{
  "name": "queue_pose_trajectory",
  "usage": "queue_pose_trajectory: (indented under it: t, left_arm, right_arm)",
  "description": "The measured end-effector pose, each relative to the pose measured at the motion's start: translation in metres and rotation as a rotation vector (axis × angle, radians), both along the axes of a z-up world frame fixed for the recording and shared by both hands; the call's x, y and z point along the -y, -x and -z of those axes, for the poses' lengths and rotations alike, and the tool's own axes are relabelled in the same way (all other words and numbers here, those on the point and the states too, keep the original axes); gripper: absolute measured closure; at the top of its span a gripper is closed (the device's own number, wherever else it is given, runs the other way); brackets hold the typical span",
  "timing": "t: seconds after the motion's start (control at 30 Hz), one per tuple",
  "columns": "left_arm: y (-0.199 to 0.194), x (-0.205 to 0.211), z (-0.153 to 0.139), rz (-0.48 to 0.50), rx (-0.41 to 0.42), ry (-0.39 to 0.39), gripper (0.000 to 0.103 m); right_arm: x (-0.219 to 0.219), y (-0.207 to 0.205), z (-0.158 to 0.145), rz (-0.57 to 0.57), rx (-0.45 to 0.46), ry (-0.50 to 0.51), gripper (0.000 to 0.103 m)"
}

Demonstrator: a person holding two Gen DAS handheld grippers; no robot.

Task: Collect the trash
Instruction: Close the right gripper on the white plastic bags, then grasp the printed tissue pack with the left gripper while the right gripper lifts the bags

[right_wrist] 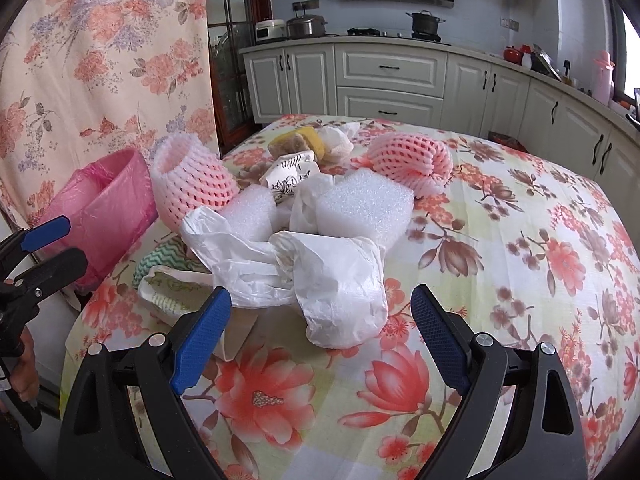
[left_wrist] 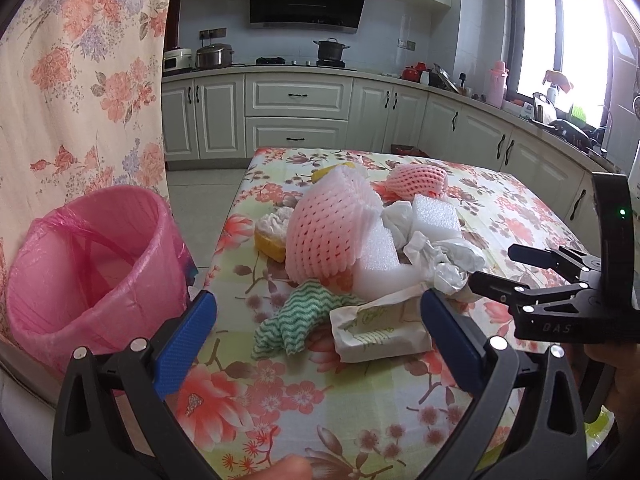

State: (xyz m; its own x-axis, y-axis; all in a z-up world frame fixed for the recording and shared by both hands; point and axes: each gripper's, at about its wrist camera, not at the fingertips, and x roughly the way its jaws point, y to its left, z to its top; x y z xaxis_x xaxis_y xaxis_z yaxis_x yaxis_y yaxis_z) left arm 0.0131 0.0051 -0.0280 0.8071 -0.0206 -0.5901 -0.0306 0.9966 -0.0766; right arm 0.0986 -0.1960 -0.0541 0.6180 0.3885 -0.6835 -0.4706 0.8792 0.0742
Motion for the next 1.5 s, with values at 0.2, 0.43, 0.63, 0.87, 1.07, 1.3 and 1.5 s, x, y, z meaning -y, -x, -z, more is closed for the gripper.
queue_pose_trajectory:
  t: [0.2, 0.43, 0.63, 0.87, 1.07, 1.3, 1.5]
  left_arm:
    - [-0.008, -0.006, 0.016, 0.002, -0.038, 0.035, 0.005]
    - [-0.019, -0.009, 0.033, 0.013, -0.085, 0.071, 0.005]
    - [-0.021, -0.018, 0.035, 0.013, -0.098, 0.099, 0.013]
    - [-0.021, -0.016, 0.038, 0.049, -0.117, 0.140, 0.034]
    - [-0.029, 0.002, 0.042, 0.113, -0.139, 0.183, 0.043]
    - [-0.036, 0.016, 0.045, 0.093, -0.152, 0.178, 0.021]
    - [-0.044, 0.041, 0.047, 0.061, -0.205, 0.167, 0.005]
  right_arm:
    - [-0.006, -0.022, 0.017, -0.004, -0.061, 0.012, 0.025]
    - [-0.014, -0.033, 0.026, -0.029, -0.096, 0.038, 0.054]
    - [-0.012, -0.029, 0.027, -0.040, -0.089, 0.030, 0.076]
    - [-0.001, -0.021, 0.022, -0.014, -0.070, 0.007, 0.079]
    - [0.013, -0.013, 0.014, 0.007, -0.051, -0.003, 0.079]
    - [0.022, -0.010, 0.014, 0.023, -0.045, -0.006, 0.079]
    - [0.025, -0.008, 0.010, 0.041, -0.020, -0.007, 0.079]
